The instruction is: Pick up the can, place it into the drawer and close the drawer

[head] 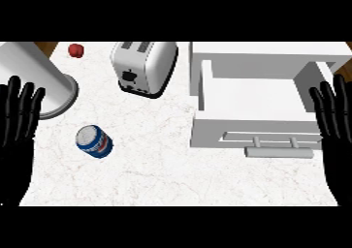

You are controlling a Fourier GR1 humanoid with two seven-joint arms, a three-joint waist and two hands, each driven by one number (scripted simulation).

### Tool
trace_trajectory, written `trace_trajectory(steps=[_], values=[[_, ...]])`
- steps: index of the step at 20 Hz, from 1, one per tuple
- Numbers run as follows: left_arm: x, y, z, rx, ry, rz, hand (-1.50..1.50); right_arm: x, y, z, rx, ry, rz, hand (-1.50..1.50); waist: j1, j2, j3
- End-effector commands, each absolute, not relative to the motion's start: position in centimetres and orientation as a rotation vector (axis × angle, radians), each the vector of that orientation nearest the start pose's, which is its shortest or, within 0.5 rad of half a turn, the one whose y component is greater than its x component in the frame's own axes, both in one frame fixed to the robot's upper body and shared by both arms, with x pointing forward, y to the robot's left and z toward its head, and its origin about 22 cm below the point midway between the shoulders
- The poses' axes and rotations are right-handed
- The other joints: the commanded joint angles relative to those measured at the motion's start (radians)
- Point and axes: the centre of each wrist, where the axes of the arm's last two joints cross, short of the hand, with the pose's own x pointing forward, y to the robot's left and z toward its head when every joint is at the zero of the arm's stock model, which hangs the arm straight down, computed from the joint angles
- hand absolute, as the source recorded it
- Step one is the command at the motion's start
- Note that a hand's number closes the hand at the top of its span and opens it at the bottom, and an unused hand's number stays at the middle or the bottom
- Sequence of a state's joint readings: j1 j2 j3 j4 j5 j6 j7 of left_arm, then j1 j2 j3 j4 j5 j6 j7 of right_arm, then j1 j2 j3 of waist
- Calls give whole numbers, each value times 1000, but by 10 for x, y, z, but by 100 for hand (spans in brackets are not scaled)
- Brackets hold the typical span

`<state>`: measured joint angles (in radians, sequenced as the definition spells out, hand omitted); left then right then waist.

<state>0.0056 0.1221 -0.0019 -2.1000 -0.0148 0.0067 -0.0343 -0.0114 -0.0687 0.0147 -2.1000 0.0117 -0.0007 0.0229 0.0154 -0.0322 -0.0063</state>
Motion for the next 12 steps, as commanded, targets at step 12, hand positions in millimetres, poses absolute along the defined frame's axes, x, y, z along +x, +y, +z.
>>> trace_trajectory(steps=[12], values=[[201,306,115,16,-1703,-179,-150,183,-272,96,-213,-1787,-102,-150,-20,31,7]])
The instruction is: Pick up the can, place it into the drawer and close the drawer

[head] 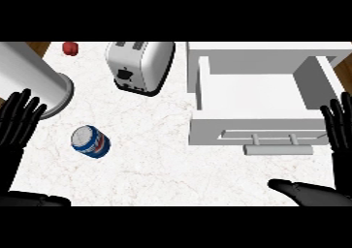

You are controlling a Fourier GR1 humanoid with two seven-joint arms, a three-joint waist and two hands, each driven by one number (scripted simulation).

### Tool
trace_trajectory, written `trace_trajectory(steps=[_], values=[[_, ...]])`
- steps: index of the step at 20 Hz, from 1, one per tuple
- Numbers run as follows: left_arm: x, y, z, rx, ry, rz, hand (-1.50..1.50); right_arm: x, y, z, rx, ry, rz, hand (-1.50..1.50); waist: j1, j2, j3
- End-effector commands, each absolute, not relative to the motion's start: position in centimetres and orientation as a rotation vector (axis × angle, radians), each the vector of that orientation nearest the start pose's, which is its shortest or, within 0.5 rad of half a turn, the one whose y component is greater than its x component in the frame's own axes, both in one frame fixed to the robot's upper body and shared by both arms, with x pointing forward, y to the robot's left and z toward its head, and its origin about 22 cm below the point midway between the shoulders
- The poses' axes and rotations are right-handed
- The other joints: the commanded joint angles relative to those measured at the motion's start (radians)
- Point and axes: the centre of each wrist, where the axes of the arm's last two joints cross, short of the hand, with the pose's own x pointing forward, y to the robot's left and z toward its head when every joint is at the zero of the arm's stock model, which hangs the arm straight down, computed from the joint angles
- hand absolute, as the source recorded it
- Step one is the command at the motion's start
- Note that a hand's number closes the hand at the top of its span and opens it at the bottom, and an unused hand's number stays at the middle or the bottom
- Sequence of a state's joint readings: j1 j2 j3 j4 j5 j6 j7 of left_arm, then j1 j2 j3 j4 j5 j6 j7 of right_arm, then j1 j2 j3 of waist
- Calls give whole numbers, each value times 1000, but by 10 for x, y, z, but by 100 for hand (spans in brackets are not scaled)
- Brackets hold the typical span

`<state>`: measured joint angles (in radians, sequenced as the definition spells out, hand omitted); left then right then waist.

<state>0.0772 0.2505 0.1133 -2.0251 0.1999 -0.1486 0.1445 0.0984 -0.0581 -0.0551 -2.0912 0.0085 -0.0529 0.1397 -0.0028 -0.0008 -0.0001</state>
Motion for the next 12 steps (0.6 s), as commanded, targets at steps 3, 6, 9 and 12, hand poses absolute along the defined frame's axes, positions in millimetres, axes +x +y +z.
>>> trace_trajectory(steps=[3,6,9,12], values=[[187,312,135,11,-1692,-189,-150,172,-303,112,-221,-1807,-93,-150,1,-2,1],[185,333,147,46,-1688,-179,-150,154,-290,102,-235,-1766,-88,-150,-1,-1,0],[151,329,136,12,-1698,-175,-150,138,-311,98,-225,-1770,-97,-150,4,-3,0],[161,348,165,26,-1703,-172,-150,139,-324,88,-230,-1774,-104,-150,2,-1,1]])
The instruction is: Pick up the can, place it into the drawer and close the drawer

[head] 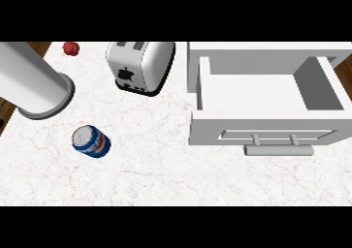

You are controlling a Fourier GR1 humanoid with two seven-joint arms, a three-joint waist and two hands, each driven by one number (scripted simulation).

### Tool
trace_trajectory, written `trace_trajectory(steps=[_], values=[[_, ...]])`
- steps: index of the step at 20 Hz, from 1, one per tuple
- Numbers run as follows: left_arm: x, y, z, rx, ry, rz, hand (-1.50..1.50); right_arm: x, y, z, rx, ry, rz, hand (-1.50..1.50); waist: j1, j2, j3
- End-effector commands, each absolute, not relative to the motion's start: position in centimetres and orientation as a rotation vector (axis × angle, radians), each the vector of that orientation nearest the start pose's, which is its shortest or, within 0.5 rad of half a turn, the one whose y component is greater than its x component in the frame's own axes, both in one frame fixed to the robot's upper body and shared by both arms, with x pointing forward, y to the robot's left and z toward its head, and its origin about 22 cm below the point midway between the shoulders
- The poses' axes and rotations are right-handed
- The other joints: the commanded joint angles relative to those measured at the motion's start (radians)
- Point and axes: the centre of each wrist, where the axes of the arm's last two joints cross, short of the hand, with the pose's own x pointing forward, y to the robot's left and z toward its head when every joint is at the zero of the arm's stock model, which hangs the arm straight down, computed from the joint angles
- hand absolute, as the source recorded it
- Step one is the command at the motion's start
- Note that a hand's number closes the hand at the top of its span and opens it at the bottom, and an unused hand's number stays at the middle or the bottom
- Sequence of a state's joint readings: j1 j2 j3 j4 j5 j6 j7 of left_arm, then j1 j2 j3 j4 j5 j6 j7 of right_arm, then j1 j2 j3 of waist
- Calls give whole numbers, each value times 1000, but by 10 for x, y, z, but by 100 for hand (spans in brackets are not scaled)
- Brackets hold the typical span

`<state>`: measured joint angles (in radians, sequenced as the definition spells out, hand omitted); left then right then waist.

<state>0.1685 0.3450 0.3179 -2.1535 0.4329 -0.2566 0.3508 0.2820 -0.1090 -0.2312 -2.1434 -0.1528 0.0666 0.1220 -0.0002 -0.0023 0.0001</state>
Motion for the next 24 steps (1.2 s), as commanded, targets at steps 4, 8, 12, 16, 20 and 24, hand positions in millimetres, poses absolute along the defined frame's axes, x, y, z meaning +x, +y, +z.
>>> trace_trajectory(steps=[4,8,12,16,20,24], values=[[149,333,154,0,-1673,-96,-150,132,-316,78,-201,-1790,-99,-150,-1,1,0],[153,346,156,-79,-1645,-22,-150,145,-335,87,-207,-1787,-115,-150,2,1,0],[175,346,149,-140,-1611,44,-150,124,-344,92,-217,-1790,-94,-150,-5,1,0],[185,335,144,-169,-1587,83,-150,117,-357,82,-192,-1784,-105,-150,-6,2,0],[190,332,135,-202,-1562,89,-150,97,-362,107,-211,-1784,-88,-150,-6,1,0],[215,326,120,-191,-1537,111,-150,109,-369,102,-188,-1791,-116,-150,-6,2,0]])
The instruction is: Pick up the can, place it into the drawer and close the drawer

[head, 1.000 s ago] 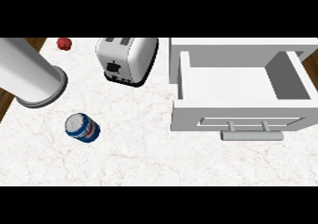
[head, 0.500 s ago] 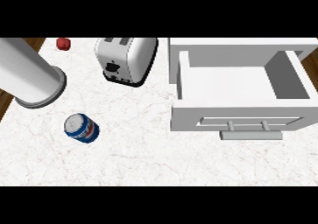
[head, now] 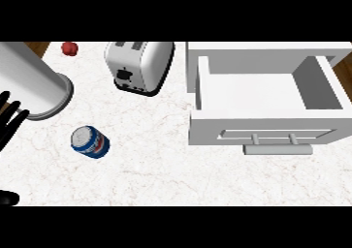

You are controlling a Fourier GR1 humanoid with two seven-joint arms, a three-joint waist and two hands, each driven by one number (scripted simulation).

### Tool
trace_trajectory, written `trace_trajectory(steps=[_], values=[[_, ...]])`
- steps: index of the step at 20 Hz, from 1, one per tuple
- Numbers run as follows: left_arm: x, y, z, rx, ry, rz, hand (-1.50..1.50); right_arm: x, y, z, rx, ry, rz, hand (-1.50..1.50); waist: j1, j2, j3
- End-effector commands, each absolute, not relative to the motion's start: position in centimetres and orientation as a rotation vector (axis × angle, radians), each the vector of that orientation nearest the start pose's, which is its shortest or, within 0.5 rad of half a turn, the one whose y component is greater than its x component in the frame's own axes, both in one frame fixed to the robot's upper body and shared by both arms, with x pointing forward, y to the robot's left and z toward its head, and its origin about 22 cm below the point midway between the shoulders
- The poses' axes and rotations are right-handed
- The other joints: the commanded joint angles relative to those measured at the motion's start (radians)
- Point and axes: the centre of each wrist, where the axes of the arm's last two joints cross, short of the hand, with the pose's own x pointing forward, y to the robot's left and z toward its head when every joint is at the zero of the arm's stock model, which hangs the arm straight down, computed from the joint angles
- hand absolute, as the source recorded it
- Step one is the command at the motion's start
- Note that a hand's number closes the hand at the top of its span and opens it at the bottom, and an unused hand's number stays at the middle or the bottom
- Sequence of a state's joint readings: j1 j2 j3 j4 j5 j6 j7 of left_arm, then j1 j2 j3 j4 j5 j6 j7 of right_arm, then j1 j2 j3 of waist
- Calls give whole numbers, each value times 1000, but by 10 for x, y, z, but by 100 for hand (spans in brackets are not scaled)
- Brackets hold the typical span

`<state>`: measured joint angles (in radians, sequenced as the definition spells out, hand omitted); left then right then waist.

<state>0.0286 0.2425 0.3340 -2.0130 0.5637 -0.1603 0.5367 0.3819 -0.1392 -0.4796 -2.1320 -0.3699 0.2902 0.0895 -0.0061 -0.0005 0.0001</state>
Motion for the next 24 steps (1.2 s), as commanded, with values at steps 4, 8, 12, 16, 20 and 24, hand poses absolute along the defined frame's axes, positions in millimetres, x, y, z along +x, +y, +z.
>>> trace_trajectory(steps=[4,8,12,16,20,24], values=[[228,335,119,-180,-1517,110,-150,93,-366,97,-193,-1778,-87,-150,0,0,0],[238,305,75,-172,-1517,69,-150,86,-380,88,-213,-1777,-91,-150,-4,1,0],[243,308,70,-135,-1480,86,-150,91,-381,87,-203,-1768,-99,-150,-1,0,0],[242,304,29,-105,-1494,99,-150,98,-365,115,-187,-1788,-82,-150,0,1,-1],[245,313,19,-83,-1456,132,-150,90,-386,84,-189,-1767,-80,-150,1,1,0],[220,309,-8,-44,-1473,153,-150,66,-390,87,-189,-1786,-96,-150,1,-1,0]])
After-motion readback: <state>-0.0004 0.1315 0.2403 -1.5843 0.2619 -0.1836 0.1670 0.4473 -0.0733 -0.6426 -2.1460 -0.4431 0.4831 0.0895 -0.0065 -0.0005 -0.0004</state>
